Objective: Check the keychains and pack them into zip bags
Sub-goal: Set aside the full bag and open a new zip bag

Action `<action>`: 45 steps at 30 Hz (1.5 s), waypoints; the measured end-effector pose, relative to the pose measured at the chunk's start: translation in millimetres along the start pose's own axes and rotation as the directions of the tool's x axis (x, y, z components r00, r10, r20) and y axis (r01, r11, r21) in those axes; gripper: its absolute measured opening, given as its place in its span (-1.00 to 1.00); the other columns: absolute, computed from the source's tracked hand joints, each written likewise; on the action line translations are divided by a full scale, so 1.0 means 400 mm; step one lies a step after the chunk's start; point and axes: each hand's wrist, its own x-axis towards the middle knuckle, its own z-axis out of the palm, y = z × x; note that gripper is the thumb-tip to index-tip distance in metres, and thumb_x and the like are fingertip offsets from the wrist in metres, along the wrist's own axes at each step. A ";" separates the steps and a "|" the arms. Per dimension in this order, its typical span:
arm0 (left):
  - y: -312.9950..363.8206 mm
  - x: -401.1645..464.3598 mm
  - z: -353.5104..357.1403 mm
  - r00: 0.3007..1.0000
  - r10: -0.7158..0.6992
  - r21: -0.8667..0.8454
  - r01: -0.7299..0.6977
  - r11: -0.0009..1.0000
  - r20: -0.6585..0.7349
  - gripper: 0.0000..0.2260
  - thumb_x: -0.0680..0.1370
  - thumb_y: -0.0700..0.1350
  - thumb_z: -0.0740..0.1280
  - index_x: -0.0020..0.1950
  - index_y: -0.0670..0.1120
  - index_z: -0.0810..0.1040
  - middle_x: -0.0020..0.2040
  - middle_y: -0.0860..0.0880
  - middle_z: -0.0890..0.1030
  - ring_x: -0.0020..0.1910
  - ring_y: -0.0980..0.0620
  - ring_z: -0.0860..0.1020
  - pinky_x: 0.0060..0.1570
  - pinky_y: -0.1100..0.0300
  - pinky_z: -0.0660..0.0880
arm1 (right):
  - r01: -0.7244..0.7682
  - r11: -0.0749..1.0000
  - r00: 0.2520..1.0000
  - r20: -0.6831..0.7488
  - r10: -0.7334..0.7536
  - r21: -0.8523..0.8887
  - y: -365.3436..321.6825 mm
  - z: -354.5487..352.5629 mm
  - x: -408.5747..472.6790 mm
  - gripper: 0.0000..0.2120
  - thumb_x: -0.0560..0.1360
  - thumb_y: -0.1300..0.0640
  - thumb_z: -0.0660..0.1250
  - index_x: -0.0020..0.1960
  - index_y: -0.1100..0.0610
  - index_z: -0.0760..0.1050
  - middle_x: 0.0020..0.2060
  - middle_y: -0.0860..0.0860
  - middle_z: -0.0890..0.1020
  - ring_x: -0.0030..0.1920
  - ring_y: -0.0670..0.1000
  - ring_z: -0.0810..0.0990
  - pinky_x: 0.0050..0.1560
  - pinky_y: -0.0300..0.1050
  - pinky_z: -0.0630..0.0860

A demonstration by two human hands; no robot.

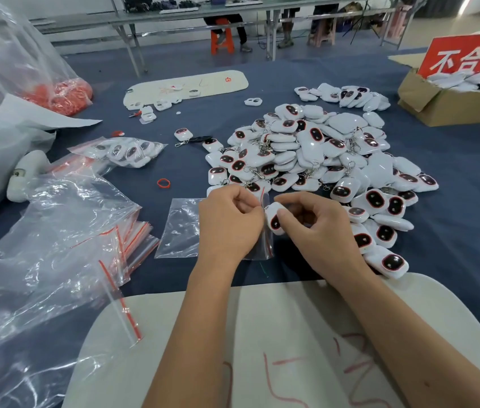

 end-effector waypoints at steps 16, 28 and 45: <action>0.027 -0.005 -0.009 0.994 0.100 -0.248 -0.108 0.963 -0.044 -0.89 0.38 -0.33 0.40 -0.22 -0.13 0.62 -0.36 -0.11 0.65 -0.40 -0.06 0.64 -0.32 0.07 0.63 | 0.024 0.969 0.991 0.125 -0.056 0.245 -0.005 0.004 -0.012 -0.86 0.60 0.33 0.42 0.09 0.13 0.66 -0.21 0.05 0.74 -0.35 0.09 0.67 -0.42 -0.10 0.56; 0.019 0.009 -0.043 0.999 -0.007 -0.492 0.028 0.870 0.043 -0.82 0.48 -0.45 0.32 -0.21 -0.20 0.59 -0.44 -0.10 0.60 -0.51 0.08 0.51 -0.46 0.30 0.47 | 0.080 0.967 0.935 0.319 -0.157 0.241 -0.015 -0.005 -0.009 -0.32 0.56 0.55 0.15 0.48 -0.06 0.45 0.32 -0.16 0.65 -0.27 0.16 0.69 -0.41 -0.18 0.50; 0.050 -0.024 -0.019 0.987 0.137 -0.499 -0.075 0.863 0.088 -0.89 0.39 -0.37 0.38 -0.21 -0.17 0.56 -0.42 -0.15 0.53 -0.54 0.06 0.46 -0.53 0.28 0.41 | 0.231 0.909 0.967 0.182 -0.176 -0.346 -0.030 0.021 -0.020 -0.86 0.60 0.11 0.42 -0.13 0.10 0.64 -0.27 -0.02 0.59 -0.25 0.00 0.52 -0.15 0.04 0.49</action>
